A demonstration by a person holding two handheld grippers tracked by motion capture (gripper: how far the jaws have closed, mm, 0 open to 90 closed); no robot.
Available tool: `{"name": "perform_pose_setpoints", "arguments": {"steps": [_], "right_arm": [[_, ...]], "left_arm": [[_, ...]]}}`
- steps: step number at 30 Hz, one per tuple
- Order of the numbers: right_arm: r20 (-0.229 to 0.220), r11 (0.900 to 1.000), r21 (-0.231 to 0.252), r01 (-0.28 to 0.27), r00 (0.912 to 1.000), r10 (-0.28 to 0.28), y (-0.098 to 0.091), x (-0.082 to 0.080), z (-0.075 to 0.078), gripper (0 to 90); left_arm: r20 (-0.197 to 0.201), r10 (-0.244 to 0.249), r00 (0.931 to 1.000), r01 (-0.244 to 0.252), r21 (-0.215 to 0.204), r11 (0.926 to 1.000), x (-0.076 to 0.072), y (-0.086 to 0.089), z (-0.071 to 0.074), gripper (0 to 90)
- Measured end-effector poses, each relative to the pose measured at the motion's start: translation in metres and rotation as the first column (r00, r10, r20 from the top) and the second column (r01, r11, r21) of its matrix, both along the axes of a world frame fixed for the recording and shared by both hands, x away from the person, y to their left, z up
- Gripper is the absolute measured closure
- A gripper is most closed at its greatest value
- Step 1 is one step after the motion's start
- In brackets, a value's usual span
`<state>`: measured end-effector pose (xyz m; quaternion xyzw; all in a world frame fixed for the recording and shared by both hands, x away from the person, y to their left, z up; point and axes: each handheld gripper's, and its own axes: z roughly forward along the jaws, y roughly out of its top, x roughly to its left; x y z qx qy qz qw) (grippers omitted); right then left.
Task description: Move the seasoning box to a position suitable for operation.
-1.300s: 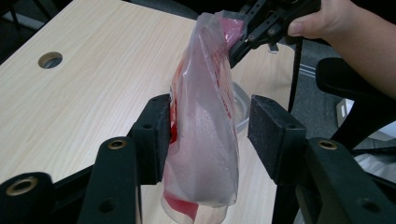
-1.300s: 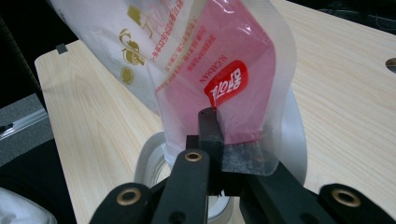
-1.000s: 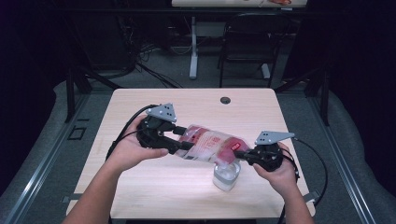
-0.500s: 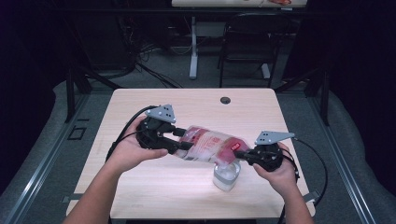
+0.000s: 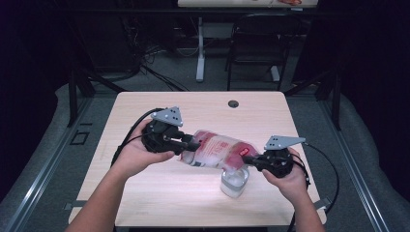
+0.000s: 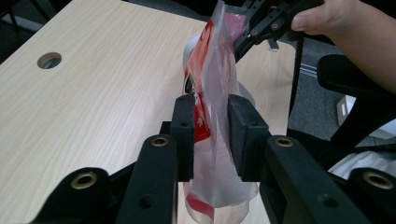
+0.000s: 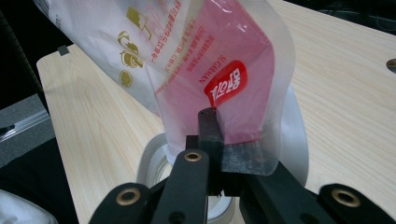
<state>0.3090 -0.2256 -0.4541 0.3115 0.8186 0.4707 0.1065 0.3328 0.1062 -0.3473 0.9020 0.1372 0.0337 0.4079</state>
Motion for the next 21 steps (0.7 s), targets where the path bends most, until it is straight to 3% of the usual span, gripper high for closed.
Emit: {"name": "perform_pose_setpoints", "arguments": {"steps": [7,21], "right_arm": [[-0.001,1.0,0.0,0.004,1.0,-0.004,-0.0004,-0.0013,-0.0003,90.0],[-0.003,1.0,0.002,0.001,1.0,-0.001,-0.0014,0.0019,-0.0002,90.0]], "left_arm": [[0.012,-0.014,0.9998,0.013,0.01,0.9999,-0.0014,-0.0033,0.0023,80.4],[0.03,-0.012,0.9995,0.011,0.026,0.9996,0.0013,-0.0065,0.0046,82.8]]}}
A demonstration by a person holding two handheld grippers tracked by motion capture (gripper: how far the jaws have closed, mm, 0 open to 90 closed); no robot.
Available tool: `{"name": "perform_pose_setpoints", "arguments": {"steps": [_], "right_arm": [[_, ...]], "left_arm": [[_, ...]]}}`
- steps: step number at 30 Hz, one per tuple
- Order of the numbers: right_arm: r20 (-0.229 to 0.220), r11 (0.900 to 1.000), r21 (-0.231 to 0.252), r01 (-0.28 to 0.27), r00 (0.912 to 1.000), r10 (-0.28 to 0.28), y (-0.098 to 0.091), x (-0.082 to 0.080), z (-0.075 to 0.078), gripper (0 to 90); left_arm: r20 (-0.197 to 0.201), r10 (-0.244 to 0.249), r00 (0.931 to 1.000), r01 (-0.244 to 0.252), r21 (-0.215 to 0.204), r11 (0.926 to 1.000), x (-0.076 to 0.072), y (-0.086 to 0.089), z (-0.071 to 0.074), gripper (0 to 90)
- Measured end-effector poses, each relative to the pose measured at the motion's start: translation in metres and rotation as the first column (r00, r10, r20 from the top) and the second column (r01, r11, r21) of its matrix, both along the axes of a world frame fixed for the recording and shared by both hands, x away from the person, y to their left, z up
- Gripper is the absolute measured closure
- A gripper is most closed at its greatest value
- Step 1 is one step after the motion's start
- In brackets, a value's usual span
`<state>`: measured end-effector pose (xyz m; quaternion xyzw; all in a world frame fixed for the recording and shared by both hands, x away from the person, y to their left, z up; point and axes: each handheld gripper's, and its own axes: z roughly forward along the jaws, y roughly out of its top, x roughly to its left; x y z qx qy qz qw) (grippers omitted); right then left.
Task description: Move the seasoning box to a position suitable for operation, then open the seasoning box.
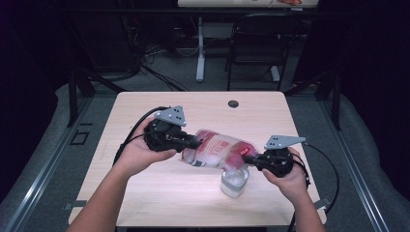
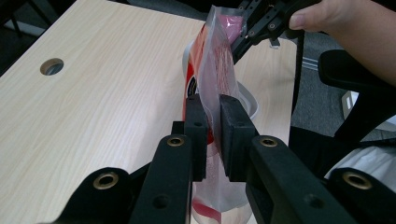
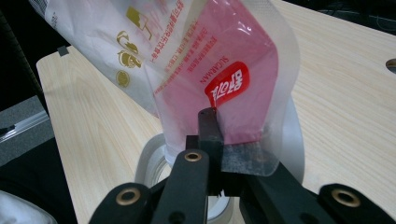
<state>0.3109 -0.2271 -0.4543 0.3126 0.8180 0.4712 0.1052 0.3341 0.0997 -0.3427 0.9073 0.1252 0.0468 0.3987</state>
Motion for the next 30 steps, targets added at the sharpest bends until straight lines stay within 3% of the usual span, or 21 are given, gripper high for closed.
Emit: {"name": "perform_pose_setpoints", "arguments": {"steps": [30], "right_arm": [[0.0,1.0,-0.001,0.002,1.0,-0.002,-0.0012,-0.0017,0.0014,90.0]], "left_arm": [[-0.001,0.004,1.0,-0.004,-0.004,1.0,-0.0006,-0.0008,-0.0001,82.7]]}}
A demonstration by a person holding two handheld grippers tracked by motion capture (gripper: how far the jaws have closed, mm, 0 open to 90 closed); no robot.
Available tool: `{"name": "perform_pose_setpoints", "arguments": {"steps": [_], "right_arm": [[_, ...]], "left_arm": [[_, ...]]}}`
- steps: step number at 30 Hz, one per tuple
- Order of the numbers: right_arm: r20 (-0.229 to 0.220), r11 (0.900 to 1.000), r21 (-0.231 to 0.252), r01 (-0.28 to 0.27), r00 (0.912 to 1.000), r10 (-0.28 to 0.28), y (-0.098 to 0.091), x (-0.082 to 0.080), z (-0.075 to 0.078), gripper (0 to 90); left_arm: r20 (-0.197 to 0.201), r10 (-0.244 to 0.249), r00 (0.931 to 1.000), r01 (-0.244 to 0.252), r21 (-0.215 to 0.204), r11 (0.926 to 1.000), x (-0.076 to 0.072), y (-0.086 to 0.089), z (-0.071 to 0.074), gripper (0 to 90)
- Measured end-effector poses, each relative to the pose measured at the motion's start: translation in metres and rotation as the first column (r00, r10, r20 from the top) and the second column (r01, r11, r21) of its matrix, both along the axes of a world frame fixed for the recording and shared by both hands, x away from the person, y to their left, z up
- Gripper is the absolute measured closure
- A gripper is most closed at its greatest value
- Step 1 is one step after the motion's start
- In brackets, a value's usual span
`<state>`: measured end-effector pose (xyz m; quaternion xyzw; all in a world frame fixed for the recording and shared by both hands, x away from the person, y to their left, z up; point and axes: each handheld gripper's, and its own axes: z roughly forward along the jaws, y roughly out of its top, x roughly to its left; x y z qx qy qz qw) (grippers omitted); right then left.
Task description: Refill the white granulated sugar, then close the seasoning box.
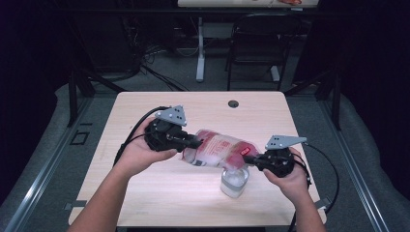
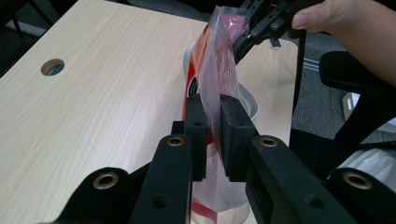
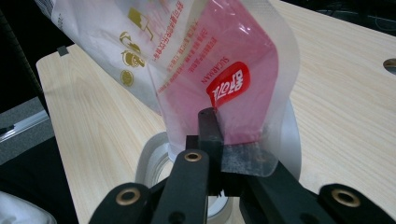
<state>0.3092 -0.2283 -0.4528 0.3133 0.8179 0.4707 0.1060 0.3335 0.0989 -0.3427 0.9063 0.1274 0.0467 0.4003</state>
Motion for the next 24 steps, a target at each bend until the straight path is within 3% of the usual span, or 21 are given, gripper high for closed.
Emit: {"name": "perform_pose_setpoints", "arguments": {"steps": [24], "right_arm": [[0.0,1.0,-0.005,-0.002,1.0,0.002,0.0008,-0.0012,0.0002,90.0]], "left_arm": [[0.003,0.0,1.0,0.0,0.005,1.0,-0.0017,-0.0002,0.0009,82.4]]}}
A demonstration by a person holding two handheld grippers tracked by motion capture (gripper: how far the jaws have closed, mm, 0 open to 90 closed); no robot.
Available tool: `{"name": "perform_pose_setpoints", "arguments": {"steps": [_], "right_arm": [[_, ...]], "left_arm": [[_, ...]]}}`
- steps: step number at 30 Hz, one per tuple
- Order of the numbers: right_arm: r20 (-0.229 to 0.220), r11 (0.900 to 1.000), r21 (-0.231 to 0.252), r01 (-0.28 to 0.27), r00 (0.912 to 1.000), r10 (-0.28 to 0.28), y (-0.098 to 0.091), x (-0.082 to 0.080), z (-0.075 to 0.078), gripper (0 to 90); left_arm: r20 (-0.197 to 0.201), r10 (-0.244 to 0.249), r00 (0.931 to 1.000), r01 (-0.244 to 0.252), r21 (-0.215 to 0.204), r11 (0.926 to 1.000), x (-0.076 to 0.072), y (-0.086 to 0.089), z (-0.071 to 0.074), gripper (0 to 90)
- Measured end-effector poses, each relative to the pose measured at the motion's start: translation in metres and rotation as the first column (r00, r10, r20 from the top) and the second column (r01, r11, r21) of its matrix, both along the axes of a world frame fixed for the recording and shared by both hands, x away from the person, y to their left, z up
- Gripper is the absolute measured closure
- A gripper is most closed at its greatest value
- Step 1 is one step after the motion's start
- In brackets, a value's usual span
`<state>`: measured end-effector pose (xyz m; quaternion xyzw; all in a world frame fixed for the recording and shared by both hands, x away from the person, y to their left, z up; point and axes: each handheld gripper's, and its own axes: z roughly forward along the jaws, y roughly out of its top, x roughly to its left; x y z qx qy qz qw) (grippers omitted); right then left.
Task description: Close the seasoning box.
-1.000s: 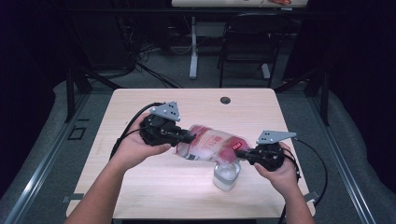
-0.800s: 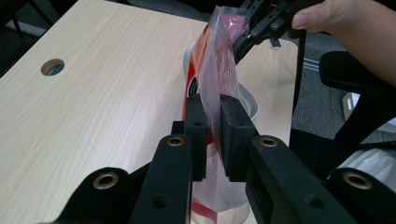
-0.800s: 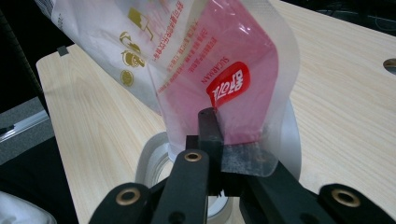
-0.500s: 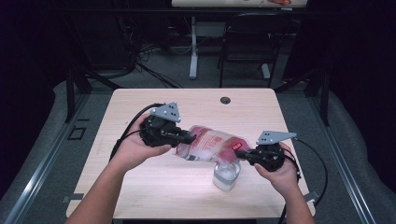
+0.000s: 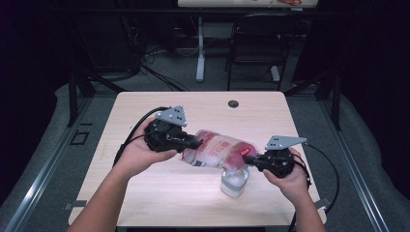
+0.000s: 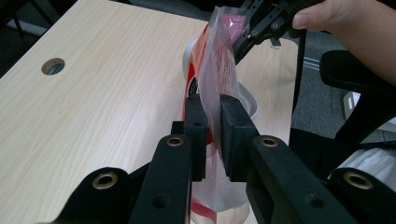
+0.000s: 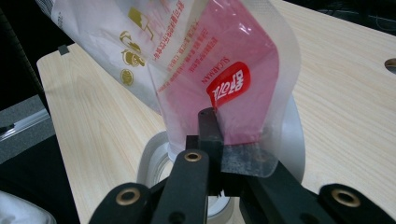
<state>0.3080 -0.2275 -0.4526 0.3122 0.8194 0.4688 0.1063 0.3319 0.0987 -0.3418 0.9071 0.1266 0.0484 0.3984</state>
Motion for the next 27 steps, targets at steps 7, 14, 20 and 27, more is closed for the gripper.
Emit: {"name": "perform_pose_setpoints", "arguments": {"steps": [7,14,20,27], "right_arm": [[0.001,1.0,-0.002,0.0,1.0,0.0,-0.0009,-0.0001,0.0001,90.0],[0.001,0.9999,-0.011,0.002,1.0,-0.002,-0.0025,-0.0001,0.0004,90.0],[-0.005,0.9999,-0.011,-0.003,1.0,0.003,-0.0033,0.0,-0.0001,90.0],[-0.005,0.9999,-0.015,-0.006,1.0,0.006,-0.0043,-0.0012,0.0011,90.0]], "left_arm": [[0.0,-0.004,1.0,0.004,0.007,1.0,0.0004,-0.0024,0.0015,82.4],[0.002,-0.006,1.0,0.006,0.007,1.0,0.0001,-0.0054,0.0017,82.4],[0.002,-0.013,0.9999,0.013,0.009,0.9999,0.001,-0.0073,0.0031,82.4],[0.002,-0.012,0.9999,0.012,0.005,0.9999,0.0,-0.0081,0.0034,82.5]]}}
